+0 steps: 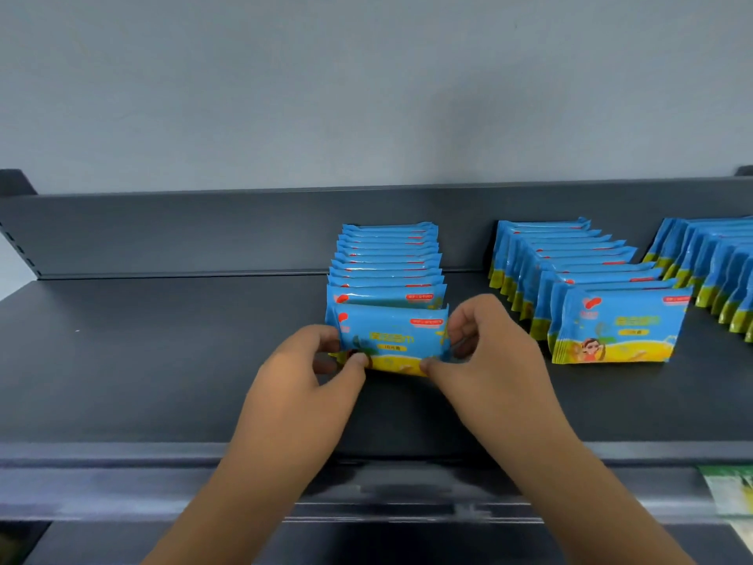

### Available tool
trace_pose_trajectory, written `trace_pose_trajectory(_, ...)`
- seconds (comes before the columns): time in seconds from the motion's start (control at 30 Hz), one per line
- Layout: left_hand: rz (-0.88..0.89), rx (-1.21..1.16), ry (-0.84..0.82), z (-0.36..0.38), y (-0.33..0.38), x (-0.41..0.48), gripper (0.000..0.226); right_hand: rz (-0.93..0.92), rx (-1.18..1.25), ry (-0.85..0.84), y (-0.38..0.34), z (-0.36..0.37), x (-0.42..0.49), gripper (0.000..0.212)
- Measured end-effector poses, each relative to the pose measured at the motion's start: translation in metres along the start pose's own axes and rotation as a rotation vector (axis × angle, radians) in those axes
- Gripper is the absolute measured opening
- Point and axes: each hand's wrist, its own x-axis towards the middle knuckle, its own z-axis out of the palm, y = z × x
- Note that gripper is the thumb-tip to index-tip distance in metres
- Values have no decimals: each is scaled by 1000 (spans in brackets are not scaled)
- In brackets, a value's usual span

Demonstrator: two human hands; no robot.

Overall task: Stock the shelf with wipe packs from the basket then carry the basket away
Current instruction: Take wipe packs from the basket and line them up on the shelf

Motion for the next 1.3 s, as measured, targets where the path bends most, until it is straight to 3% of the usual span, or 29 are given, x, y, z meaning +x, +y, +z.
trace_pose_trajectory(0.13,-46,-59,12,2,0,7,12,-46,-188,34,2,7,18,46)
trace_pose_trajectory(0.4,-77,-68,104,0,-10,22,37,-23,-142,65,4,20,21,51)
trace_pose_trajectory(0.6,-97,-154,99,0,-15,31,46,75,32,-16,7,17,26,99)
trace_pose_trajectory(0.77,-108,-98,-12,1,-13,36,38,49,13,-32,4,16,25,107)
trace_pose_trajectory(0.93,-137,-111,-43,3,-12,39,43,53,5,-94,5,13,25,102)
trace_pose_trajectory(1.07,-246,-446,57,7,9,45,20,283,597,15,-13,13,39,73)
trace_pose_trajectory(1.2,-391,-769,42,14,29,60,41,548,937,55,-29,18,58,30)
trace_pose_trajectory(1.23,-392,-778,14,16,33,61,49,573,982,20,-32,20,59,26)
trace_pose_trajectory(1.3,-376,-765,-34,24,40,65,52,572,982,-43,-27,28,62,38)
